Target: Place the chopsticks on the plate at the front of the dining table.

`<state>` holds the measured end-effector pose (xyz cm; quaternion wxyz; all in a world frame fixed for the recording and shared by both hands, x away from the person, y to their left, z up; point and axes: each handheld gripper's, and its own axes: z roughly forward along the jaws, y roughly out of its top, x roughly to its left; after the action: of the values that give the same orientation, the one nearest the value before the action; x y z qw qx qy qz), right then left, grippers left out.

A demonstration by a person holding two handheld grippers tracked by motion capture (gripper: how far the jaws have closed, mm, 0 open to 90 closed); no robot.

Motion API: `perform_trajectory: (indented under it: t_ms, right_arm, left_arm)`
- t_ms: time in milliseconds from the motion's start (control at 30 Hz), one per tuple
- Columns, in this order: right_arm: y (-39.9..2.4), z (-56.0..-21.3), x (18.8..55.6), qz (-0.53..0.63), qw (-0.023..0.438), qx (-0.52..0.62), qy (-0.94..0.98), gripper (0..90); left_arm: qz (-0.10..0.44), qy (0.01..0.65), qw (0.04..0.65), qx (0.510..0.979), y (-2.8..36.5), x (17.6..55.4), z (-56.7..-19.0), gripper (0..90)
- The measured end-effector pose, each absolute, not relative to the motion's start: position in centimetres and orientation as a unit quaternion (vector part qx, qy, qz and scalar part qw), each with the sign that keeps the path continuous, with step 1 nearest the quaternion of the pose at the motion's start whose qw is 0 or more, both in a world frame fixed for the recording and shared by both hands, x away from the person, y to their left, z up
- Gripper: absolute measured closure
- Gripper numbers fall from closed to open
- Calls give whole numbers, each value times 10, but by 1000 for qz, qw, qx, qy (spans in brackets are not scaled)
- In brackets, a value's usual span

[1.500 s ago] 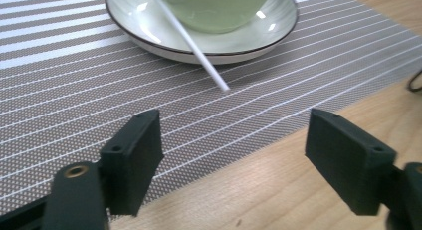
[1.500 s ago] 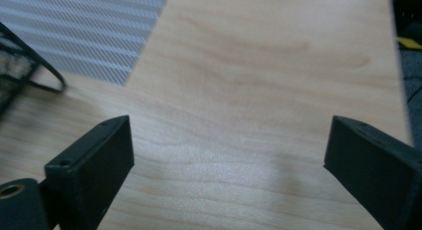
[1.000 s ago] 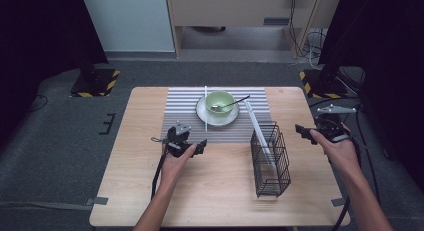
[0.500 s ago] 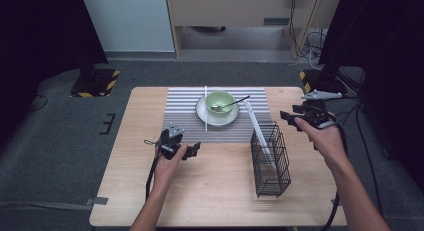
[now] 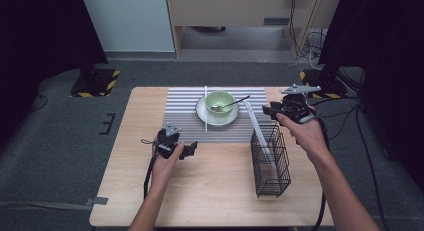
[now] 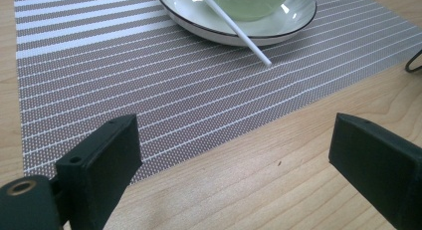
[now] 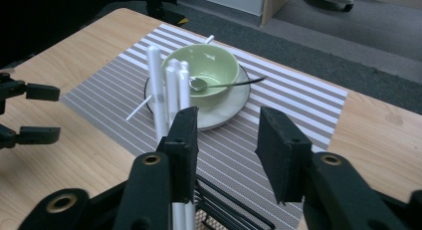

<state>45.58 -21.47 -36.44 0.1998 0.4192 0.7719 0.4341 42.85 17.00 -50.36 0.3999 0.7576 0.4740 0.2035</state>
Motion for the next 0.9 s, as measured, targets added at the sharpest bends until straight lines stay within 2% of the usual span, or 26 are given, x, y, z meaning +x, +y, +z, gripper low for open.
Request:
perform_trajectory:
  t_ms: [300, 900]
  right_arm:
    - [-183, -363, 457, 430, 199, 397, 786, 642]
    - [-153, -373, 466, 403, 222, 377, 804, 783]
  left_arm:
    - [197, 469, 396, 764, 165, 427, -505, 65]
    - [192, 470, 398, 764, 164, 428, -507, 82]
